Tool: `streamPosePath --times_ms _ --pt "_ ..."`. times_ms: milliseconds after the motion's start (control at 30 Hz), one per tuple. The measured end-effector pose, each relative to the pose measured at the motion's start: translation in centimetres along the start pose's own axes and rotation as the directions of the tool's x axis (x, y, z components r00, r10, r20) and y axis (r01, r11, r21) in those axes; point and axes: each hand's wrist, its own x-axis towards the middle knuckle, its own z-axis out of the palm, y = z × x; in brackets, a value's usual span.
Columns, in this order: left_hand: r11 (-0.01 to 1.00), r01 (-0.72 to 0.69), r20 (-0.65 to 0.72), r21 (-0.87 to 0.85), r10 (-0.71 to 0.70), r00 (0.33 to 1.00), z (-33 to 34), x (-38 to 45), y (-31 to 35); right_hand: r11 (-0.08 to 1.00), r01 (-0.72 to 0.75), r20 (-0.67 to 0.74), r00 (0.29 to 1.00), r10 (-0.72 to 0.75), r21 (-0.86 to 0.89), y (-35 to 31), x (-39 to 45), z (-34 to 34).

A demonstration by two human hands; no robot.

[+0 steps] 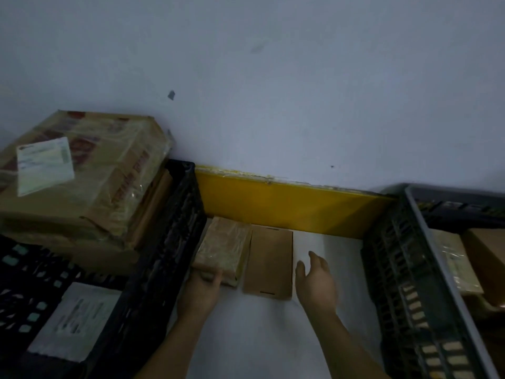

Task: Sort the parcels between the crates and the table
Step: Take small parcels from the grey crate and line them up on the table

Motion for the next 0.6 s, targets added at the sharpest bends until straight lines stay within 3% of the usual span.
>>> streamPosePath --times_ms 133,267,400,600 --pt "0.940 -0.158 -0.075 0.301 0.189 0.979 -1.8 -3.5 2.9 0.990 0.137 -0.051 0.989 -0.136 0.015 -0.3 -0.2 -3.3" --pt "0.858 -0.361 -0.070 0.365 0.412 0.908 -1.3 -6.5 6.8 0.958 0.282 -0.170 0.943 -0.287 -0.050 -0.2 -1.9 -8.6" --pt "0.749 -0.588 -0.046 0.306 0.628 0.777 0.7 -10.4 13.0 0.915 0.380 -0.293 0.867 -0.404 -0.137 0.8 -2.9 -15.7" --pt "0.510 -0.807 0.004 0.299 0.845 0.535 4.6 -19.4 22.5 0.919 0.337 -0.403 0.826 -0.393 -0.205 6.0 -3.3 -25.4"
